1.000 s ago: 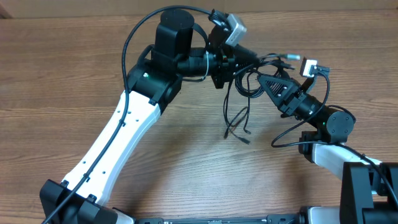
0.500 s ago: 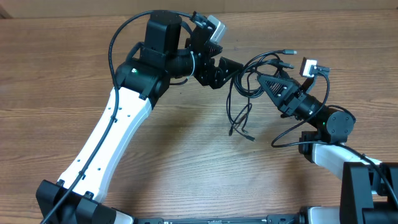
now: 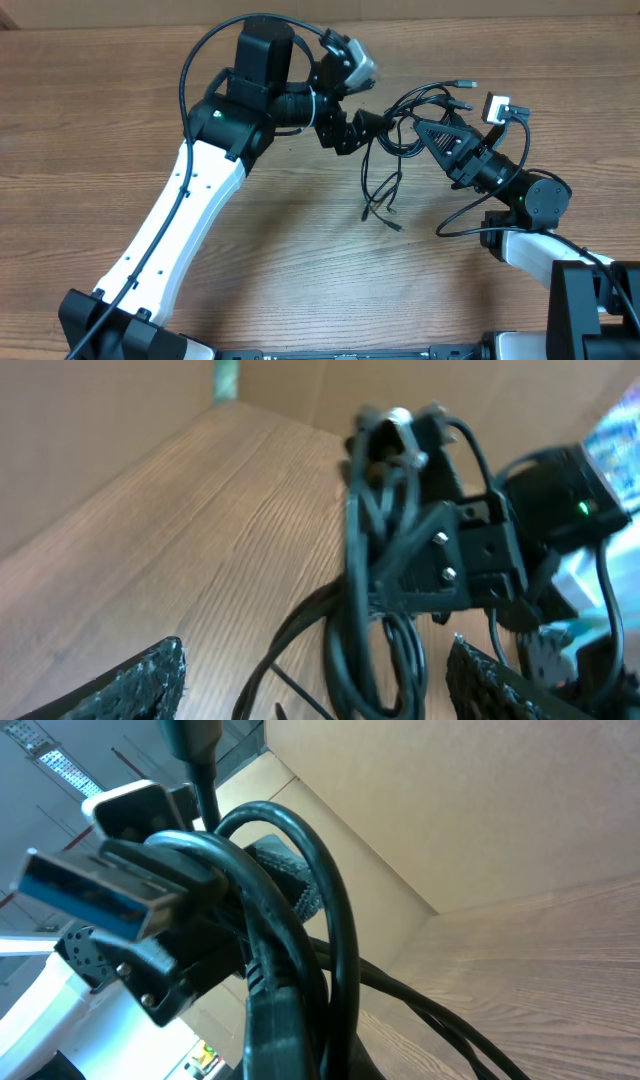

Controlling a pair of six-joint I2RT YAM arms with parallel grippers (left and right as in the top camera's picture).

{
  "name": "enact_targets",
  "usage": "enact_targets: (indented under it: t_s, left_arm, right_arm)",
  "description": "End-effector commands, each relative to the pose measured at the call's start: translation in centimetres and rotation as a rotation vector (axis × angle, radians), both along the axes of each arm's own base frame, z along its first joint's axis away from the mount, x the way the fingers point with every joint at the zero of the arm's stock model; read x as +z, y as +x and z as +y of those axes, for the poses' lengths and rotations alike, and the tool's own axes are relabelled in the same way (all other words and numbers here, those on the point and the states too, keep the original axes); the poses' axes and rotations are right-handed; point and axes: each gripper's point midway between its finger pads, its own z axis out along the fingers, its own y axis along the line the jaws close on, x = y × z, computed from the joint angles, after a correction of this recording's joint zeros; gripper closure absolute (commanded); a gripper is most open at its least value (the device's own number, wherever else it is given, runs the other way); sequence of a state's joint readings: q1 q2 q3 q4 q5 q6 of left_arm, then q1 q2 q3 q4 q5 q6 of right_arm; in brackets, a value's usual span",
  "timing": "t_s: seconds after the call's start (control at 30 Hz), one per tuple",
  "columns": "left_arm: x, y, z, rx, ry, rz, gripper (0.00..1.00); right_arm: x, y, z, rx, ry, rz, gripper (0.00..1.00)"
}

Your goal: Untangle cables

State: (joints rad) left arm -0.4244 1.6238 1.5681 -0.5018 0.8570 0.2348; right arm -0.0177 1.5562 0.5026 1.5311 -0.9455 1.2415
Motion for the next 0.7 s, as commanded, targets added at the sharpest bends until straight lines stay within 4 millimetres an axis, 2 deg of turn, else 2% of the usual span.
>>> enact_targets:
  t_s: [0.0,0.17,0.37,0.5,0.67]
  left_arm:
    - [1.0,-1.1,-1.1,-0.097,0.004,-0.145,0.15]
    - [0.4,-0.6,-1.5,-0.072,0.059,-0.214,0.14]
    - [-0.2,-0.1,-1.5,-0.038,0.095,-0.213,0.19]
    - [-0.2,-0.1,-1.5,-0.038,0.095,-0.212,0.37]
    - [-0.5,-0.3,-1.7,-0.045,0.098,-0.203,0.48]
  right_arm:
    - [1.2,-0.4,0.1,-0.002,0.004,-0.062,0.96]
    - [1.2,-0.4,0.1,-0.003,0.004,-0.062,0.96]
    - [1.2,-0.4,0.1,-0.003,0.004,-0.062,0.96]
    - [1.2,-0.4,0.1,-0.003,0.004,-0.062,0.96]
    - [1.2,-0.4,0.1,-0.003,0.004,-0.062,0.96]
